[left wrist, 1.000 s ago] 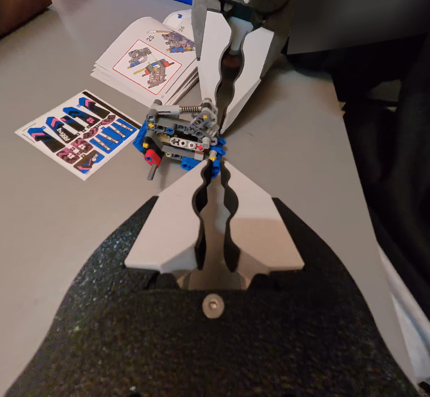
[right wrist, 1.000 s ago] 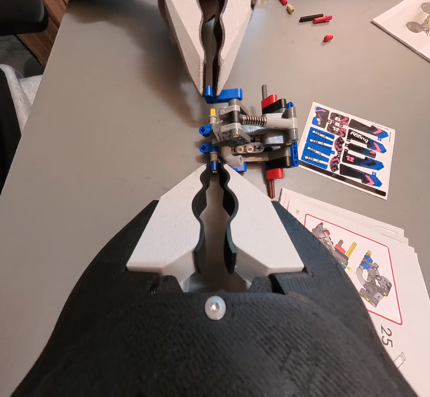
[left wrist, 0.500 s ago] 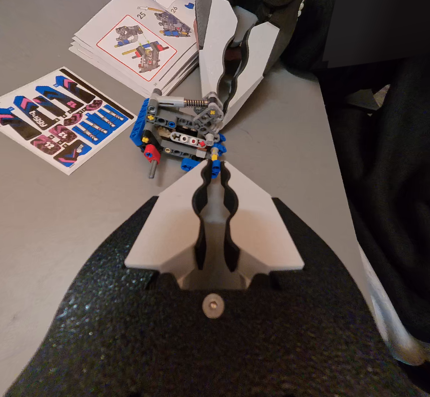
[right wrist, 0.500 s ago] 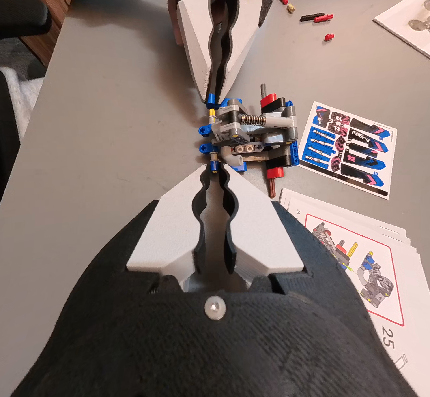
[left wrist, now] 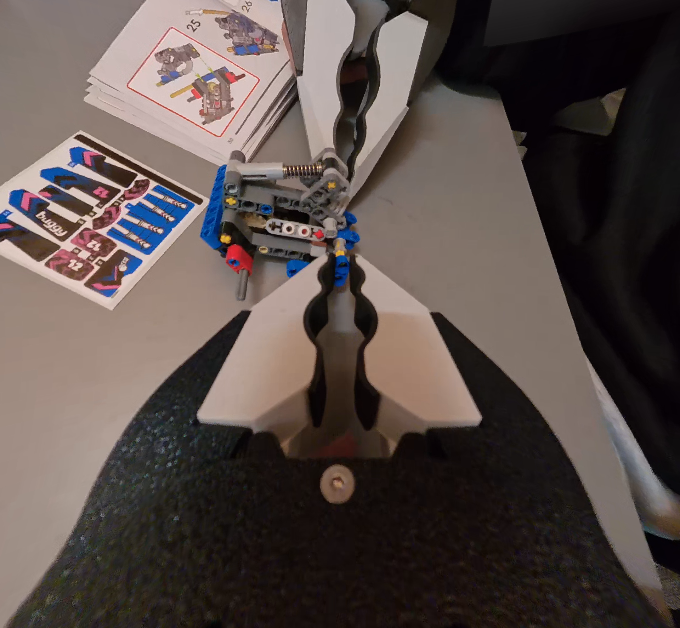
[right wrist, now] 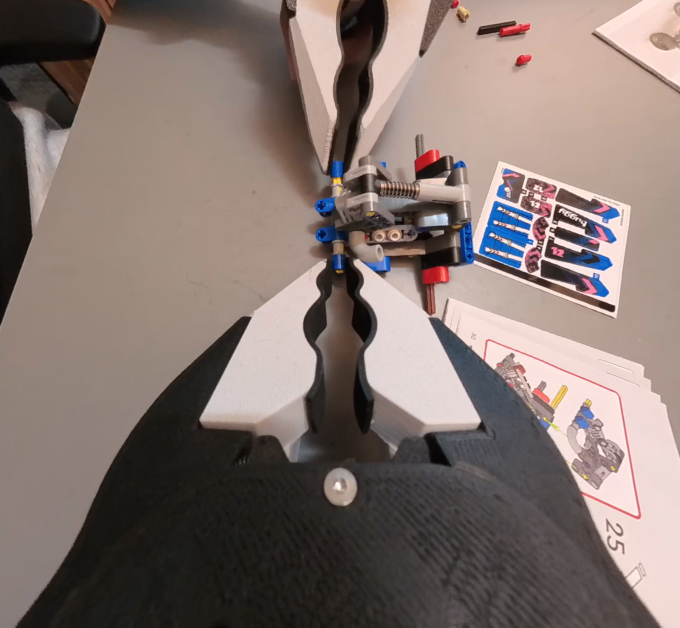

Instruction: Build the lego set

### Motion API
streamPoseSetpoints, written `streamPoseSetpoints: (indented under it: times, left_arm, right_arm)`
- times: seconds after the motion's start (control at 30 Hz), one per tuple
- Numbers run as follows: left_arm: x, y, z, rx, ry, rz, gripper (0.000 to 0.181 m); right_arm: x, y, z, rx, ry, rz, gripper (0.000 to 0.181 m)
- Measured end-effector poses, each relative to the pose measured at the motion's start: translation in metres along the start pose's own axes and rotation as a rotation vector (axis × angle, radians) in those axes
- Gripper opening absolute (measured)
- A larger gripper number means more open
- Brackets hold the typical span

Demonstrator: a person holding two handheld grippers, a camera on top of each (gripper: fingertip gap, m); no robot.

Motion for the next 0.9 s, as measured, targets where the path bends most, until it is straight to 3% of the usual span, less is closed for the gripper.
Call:
streamPoseSetpoints:
  times: [0.27, 0.67, 0.9]
  left_arm:
    - [0.001, 0.000, -0.001, 0.002, -0.051, -0.005, 0.005]
    - [0.014, 0.002, 0.005, -0.014, -0.179, -0.145, 0.010]
    - [0.015, 0.017, 0.016, -0.043, -0.147, -0.301, 0.027]
  right_arm:
    - [0.000, 0.000, 0.000, 0.000, 0.009, 0.009, 0.006]
    - [-0.001, 0.000, 0.000, 0.000, 0.011, 0.011, 0.006]
    - [0.000, 0.000, 0.000, 0.000, 0.010, 0.010, 0.006]
Point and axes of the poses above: each gripper's, where its closed fingertips meet, y back along the fingers, z out of its underside, x = y × z across the jaws, the point moved 5 cm from there along y, back along the fingers, and after that the axes turned 8 degrees about -x, right-handed, at the moved point
